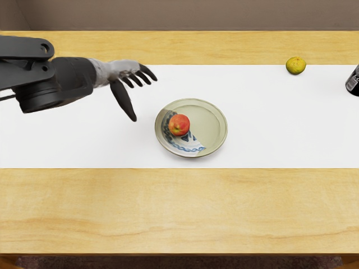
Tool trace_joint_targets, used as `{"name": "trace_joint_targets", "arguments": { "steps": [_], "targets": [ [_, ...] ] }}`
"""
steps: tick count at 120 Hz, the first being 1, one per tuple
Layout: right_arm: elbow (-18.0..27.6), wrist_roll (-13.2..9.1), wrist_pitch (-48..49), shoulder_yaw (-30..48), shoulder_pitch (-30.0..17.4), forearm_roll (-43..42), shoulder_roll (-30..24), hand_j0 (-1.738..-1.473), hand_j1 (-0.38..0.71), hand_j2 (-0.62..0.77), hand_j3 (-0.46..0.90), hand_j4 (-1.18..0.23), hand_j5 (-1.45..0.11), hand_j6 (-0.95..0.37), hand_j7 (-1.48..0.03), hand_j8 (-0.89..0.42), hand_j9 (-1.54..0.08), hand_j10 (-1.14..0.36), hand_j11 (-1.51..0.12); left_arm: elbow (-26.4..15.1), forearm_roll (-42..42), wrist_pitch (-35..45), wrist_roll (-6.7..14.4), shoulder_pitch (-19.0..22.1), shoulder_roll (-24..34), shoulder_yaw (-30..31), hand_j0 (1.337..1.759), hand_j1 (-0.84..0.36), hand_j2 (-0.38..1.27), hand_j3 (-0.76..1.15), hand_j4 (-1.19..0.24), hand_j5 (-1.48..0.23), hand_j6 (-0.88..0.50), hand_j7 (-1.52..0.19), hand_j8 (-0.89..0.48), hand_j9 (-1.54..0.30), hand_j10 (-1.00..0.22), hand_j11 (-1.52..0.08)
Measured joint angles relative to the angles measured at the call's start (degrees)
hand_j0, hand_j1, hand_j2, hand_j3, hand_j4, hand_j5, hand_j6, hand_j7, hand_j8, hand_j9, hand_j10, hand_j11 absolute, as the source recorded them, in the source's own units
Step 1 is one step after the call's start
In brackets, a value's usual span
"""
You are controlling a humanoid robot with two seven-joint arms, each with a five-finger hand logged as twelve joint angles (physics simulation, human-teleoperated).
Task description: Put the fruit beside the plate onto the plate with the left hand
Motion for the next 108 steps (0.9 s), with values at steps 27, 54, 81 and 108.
{"name": "trace_joint_targets", "arguments": {
  "steps": [27, 54, 81, 108],
  "targets": [
    [0.0, 0.0, 0.0, 0.0, 0.0, 0.0, 0.0, -1.658, -0.31, -0.01, 0.0, -0.03, -0.04, -0.03, -0.04, -0.03, -0.04, -0.03, -0.04, -2.0, -0.1, -14.9, 0.0, 10.4, 12.7, -13.5, 1.658, 0.04, 0.05, 0.0, -0.25, -0.33, -0.26, -0.33, -0.25, -0.33, -0.26, -0.33],
    [0.0, 0.0, 0.0, 0.0, 0.0, 0.0, 0.0, -1.658, -0.31, -0.01, 0.0, -0.03, -0.04, -0.03, -0.04, -0.03, -0.04, -0.03, -0.04, 0.0, -0.4, -32.8, 0.0, 24.8, 18.4, -30.3, 1.658, 0.05, 0.05, 0.0, -0.25, -0.33, -0.25, -0.33, -0.25, -0.33, -0.25, -0.33],
    [0.0, 0.0, 0.0, 0.0, 0.0, 0.0, 0.0, -1.658, -0.31, -0.01, 0.0, -0.03, -0.04, -0.03, -0.04, -0.03, -0.04, -0.03, -0.04, 9.6, -3.9, -39.4, -0.5, 34.3, 20.5, -44.1, 1.658, 0.05, 0.05, 0.0, -0.25, -0.33, -0.25, -0.33, -0.25, -0.33, -0.25, -0.33],
    [0.0, 0.0, 0.0, 0.0, 0.0, 0.0, 0.0, -1.658, -0.31, -0.01, 0.0, -0.03, -0.04, -0.03, -0.04, -0.03, -0.04, -0.03, -0.04, 20.4, -8.8, -40.1, -1.1, 36.8, 20.6, -48.0, 1.658, 0.05, 0.05, 0.0, -0.25, -0.33, -0.25, -0.33, -0.25, -0.33, -0.25, -0.33]
  ]
}}
